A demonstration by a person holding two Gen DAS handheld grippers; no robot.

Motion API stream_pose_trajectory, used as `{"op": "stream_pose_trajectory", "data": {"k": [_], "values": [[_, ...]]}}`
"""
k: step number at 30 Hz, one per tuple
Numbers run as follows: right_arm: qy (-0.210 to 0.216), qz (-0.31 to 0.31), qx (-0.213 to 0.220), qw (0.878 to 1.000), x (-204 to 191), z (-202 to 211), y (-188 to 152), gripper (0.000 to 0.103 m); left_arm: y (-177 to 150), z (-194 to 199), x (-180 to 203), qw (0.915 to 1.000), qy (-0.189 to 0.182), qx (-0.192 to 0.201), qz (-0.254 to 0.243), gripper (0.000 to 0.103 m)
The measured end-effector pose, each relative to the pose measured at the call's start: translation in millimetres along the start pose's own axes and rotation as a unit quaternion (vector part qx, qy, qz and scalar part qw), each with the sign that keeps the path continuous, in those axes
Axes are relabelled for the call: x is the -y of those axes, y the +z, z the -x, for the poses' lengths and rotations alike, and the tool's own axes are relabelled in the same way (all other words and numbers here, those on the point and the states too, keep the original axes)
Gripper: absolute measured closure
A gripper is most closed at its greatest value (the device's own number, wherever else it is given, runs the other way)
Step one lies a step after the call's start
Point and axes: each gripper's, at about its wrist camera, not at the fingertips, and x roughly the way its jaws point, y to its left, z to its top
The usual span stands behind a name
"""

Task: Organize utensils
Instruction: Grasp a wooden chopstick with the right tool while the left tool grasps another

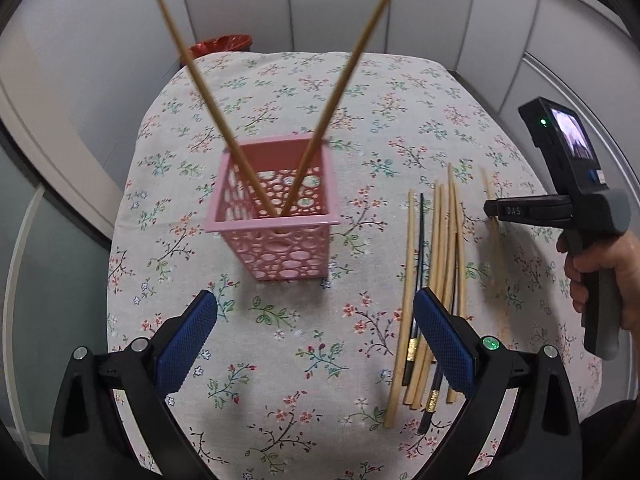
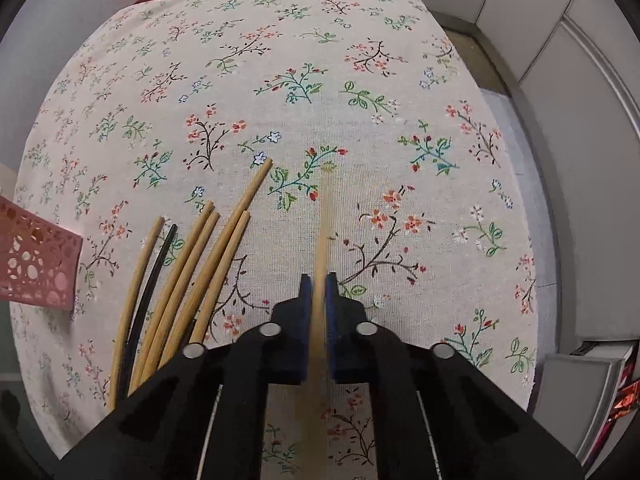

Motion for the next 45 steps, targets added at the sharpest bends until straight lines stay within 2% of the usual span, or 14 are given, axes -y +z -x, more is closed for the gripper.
{"op": "stream_pose_trajectory", "data": {"k": [5, 11, 13, 18, 21, 24, 34, 44, 45], "values": [[0.037, -0.031, 0.003, 0.999, 24, 16, -5, 0.097, 4, 2, 26, 0.9995, -0.011, 0.004, -0.03, 0.007], [0.065, -0.05, 0.016, 0.997, 53, 39, -14, 0.097, 8, 1, 68, 0.9969, -0.043, 0.005, -0.065, 0.01], [0.073, -0.055, 0.018, 0.996, 65, 43, -20, 0.097, 12, -1, 85, 0.9952, -0.062, 0.003, -0.075, 0.02], [0.086, -0.065, 0.018, 0.994, 77, 44, -26, 0.097, 25, -28, 110, 0.9901, -0.114, -0.034, -0.075, 0.061], [0.094, -0.069, 0.017, 0.993, 76, 41, -24, 0.097, 38, -56, 119, 0.989, -0.123, -0.057, -0.06, 0.077], [0.102, -0.072, 0.018, 0.992, 81, 43, -25, 0.097, 49, -80, 123, 0.9869, -0.137, -0.08, -0.028, 0.088], [0.119, -0.063, 0.016, 0.991, 79, 45, -25, 0.097, 61, -119, 132, 0.9907, -0.107, -0.079, -0.028, 0.092], [0.114, -0.063, 0.011, 0.991, 80, 42, -29, 0.097, 67, -133, 134, 0.9929, -0.089, -0.075, -0.022, 0.092], [0.114, -0.063, 0.012, 0.991, 80, 44, -30, 0.097, 67, -133, 135, 0.9932, -0.087, -0.074, -0.023, 0.094]]}}
